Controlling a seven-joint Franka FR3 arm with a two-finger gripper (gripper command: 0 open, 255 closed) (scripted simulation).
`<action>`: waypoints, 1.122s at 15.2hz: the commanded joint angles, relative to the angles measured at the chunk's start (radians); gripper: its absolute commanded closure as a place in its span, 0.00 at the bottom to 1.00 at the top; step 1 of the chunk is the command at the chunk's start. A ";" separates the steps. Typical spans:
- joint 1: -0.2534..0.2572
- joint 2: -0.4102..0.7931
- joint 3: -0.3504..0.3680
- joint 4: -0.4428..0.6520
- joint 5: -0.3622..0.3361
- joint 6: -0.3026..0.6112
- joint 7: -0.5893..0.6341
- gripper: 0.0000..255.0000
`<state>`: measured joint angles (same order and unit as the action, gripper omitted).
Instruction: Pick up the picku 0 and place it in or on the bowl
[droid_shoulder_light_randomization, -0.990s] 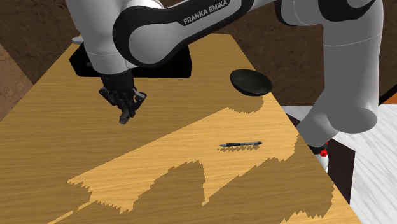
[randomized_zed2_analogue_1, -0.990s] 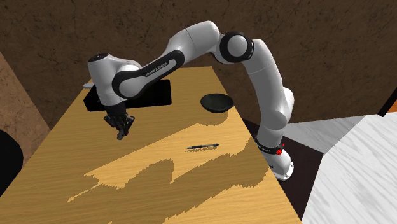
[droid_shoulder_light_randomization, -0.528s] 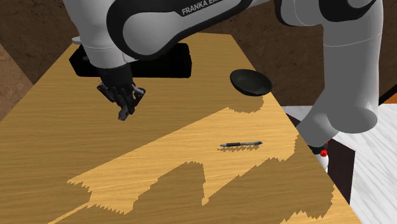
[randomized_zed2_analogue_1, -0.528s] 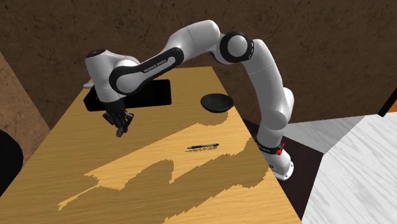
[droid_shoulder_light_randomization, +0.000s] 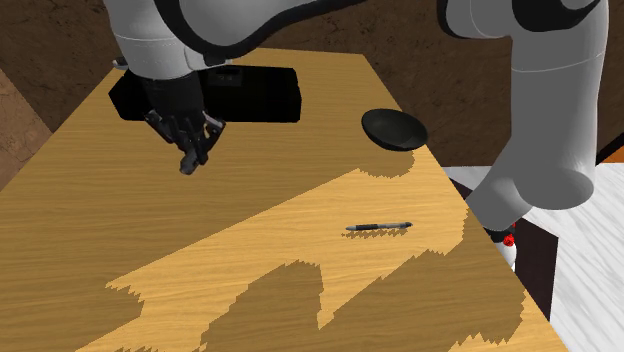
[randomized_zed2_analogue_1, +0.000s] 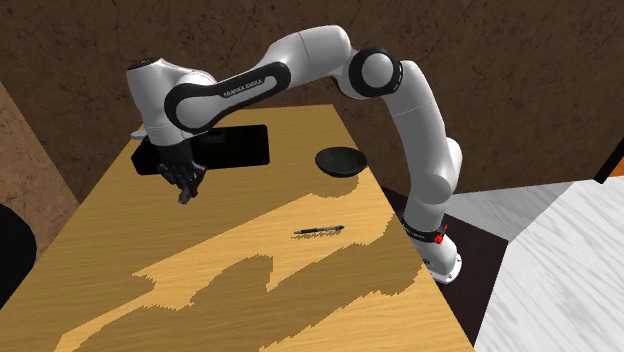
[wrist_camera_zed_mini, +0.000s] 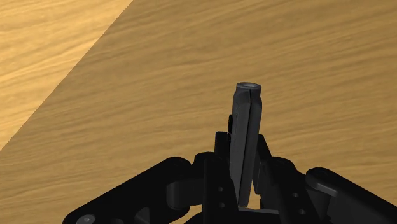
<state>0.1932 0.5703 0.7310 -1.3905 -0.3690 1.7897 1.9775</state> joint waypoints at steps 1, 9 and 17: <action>0.002 -0.006 0.003 0.020 0.005 -0.024 -0.004 1.00; 0.024 -0.011 0.008 0.126 0.012 -0.129 -0.016 1.00; -0.251 -0.353 0.075 -0.311 0.214 0.030 -0.156 1.00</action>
<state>-0.0237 0.2633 0.8001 -1.6542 -0.1870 1.8059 1.8503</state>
